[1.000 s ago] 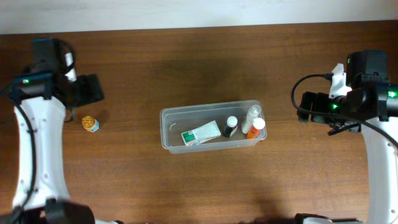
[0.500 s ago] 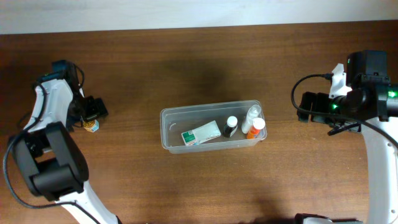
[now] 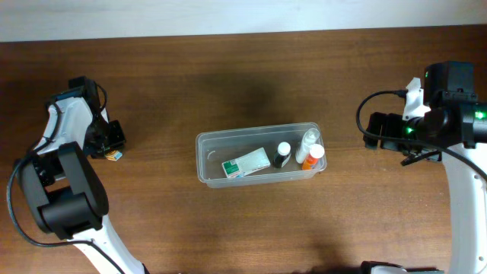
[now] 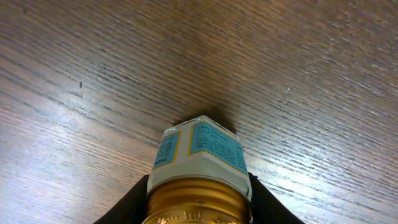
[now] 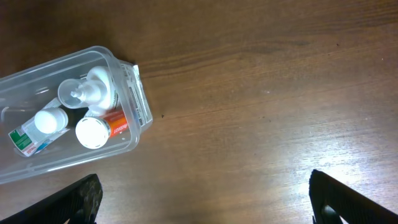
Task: Pack container
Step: 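Grasp the small orange-capped jar with the left gripper, then drop the jar into the container's left end and release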
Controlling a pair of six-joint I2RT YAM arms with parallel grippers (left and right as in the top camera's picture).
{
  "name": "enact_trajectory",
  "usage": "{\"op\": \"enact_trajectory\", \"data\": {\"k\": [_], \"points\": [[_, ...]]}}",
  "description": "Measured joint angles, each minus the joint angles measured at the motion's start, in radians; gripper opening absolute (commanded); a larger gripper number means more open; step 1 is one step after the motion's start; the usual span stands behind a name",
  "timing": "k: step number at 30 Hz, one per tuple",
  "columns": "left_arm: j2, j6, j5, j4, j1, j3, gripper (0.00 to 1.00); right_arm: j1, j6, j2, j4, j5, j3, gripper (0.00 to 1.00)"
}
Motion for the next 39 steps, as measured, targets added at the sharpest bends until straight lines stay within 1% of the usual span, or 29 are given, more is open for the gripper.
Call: {"op": "enact_trajectory", "data": {"k": [3, 7, 11, 16, 21, 23, 26, 28, 32, 35, 39], "points": [[0.0, 0.0, 0.0, -0.008, 0.0, 0.0, 0.2, 0.0, 0.0, 0.0, 0.0, 0.0, 0.0, 0.98], [0.0, 0.0, 0.0, -0.031, 0.0, 0.0, 0.21, 0.0, 0.001, 0.0, 0.0, 0.0, 0.0, 0.98], [0.0, 0.0, 0.0, -0.09, -0.005, 0.0, 0.2, 0.0, 0.0, 0.0, 0.0, 0.0, 0.0, 0.98], [-0.032, 0.004, 0.002, -0.13, -0.082, 0.02, 0.21, 0.0, 0.0, 0.0, 0.0, 0.0, 0.0, 0.99], [-0.24, 0.064, 0.012, -0.135, -0.279, 0.05, 0.21, 0.0, 0.0, 0.0, 0.0, 0.0, 0.0, 0.98], [-0.362, 0.125, 0.012, -0.134, -0.41, 0.067, 0.2, 0.0, -0.001, 0.0, 0.001, 0.0, 0.0, 0.99], [-0.436, 0.199, 0.012, -0.145, -0.551, 0.075, 0.2, 0.0, 0.001, 0.0, 0.001, 0.0, 0.0, 0.98], [-0.446, 0.246, 0.014, -0.15, -0.666, 0.076, 0.21, 0.0, 0.0, 0.0, 0.001, 0.0, 0.0, 0.98], [-0.428, 0.29, 0.024, -0.139, -0.798, 0.064, 0.2, 0.0, 0.0, 0.0, 0.001, 0.0, 0.0, 0.98], [-0.394, 0.306, 0.027, -0.121, -0.847, 0.04, 0.2, 0.0, 0.0, 0.0, 0.002, 0.0, 0.0, 0.98], [-0.317, 0.311, 0.026, -0.108, -0.849, 0.02, 0.22, 0.0, 0.0, 0.0, 0.001, 0.0, 0.0, 0.98]]}}
